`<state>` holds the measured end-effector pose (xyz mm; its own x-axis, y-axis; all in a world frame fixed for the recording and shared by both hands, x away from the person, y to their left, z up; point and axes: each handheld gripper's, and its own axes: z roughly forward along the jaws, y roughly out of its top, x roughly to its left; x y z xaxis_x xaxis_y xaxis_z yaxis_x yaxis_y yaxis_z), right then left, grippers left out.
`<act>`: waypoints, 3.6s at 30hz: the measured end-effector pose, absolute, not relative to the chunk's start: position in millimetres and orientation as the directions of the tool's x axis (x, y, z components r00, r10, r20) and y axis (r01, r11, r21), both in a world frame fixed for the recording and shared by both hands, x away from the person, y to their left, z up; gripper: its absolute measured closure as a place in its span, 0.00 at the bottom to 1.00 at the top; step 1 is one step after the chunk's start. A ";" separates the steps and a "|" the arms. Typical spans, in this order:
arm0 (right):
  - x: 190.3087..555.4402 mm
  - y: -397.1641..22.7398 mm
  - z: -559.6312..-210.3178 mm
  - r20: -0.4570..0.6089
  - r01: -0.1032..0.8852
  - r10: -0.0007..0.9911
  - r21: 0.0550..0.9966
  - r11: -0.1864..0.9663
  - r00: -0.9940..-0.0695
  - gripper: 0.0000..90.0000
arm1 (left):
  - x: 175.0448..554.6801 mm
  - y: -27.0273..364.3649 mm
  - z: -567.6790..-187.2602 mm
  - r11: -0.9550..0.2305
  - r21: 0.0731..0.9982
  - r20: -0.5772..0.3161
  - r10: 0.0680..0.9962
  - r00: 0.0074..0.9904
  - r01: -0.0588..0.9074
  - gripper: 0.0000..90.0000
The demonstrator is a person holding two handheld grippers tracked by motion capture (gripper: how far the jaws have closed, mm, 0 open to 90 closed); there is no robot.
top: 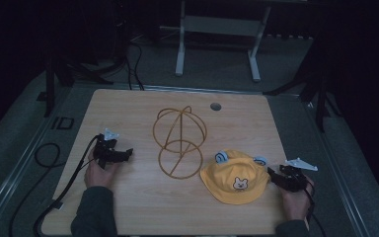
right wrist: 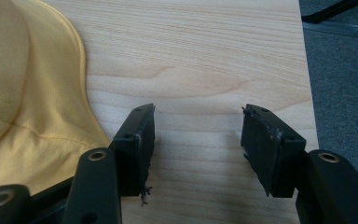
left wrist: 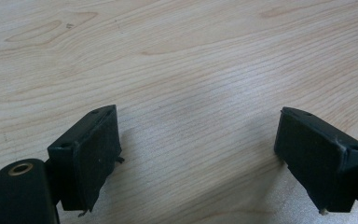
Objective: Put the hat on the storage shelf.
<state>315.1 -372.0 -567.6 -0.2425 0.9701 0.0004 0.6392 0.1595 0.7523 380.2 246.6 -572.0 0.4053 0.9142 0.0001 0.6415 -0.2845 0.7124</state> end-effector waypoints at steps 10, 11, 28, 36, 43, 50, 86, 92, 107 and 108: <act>315.5 -370.5 -565.1 0.001 0.660 0.972 0.734 0.159 -0.235 0.49 | 380.2 246.6 -572.0 -0.284 0.713 0.000 0.914 0.405 0.642 0.16; 316.0 -369.6 -563.8 -0.003 0.669 0.972 0.725 0.163 -0.234 0.49 | 380.1 246.6 -572.0 -0.284 0.712 0.000 0.914 0.405 0.642 0.16; 310.8 -381.0 -542.4 -0.073 0.676 0.946 0.683 0.278 -0.316 0.50 | 380.1 246.6 -572.0 -0.283 0.713 0.000 0.915 0.404 0.642 0.16; 309.8 -384.6 -527.7 -0.099 0.659 0.918 0.667 0.347 -0.383 0.50 | 380.1 246.5 -572.0 -0.282 0.713 -0.001 0.915 0.403 0.642 0.16; 311.2 -381.5 -521.4 -0.122 0.647 0.900 0.656 0.389 -0.418 0.50 | 380.1 246.6 -572.0 -0.282 0.713 -0.001 0.915 0.404 0.642 0.16; 312.8 -377.5 -516.1 -0.130 0.636 0.883 0.647 0.421 -0.452 0.50 | 380.1 246.6 -572.0 -0.283 0.713 -0.001 0.915 0.404 0.642 0.16; 317.2 -364.9 -490.1 -0.133 0.585 0.790 0.602 0.544 -0.598 0.47 | 380.1 246.4 -572.1 -0.280 0.714 -0.003 0.915 0.402 0.641 0.16; 317.8 -363.8 -483.4 -0.126 0.573 0.770 0.595 0.563 -0.625 0.45 | 380.1 246.4 -572.0 -0.280 0.713 -0.003 0.915 0.403 0.642 0.16; 321.9 -355.2 -469.4 -0.080 0.542 0.689 0.555 0.632 -0.720 0.41 | 380.1 246.5 -572.0 -0.281 0.713 -0.002 0.915 0.403 0.642 0.16; 322.1 -354.7 -467.9 -0.079 0.539 0.684 0.553 0.636 -0.725 0.41 | 380.1 246.5 -572.0 -0.281 0.713 -0.002 0.915 0.403 0.642 0.16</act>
<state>322.1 -354.7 -467.9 -0.7253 0.6838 -0.0794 0.5386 0.6355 0.5532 380.1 246.5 -572.0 0.4029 0.9152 -0.0020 0.6421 -0.2811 0.7132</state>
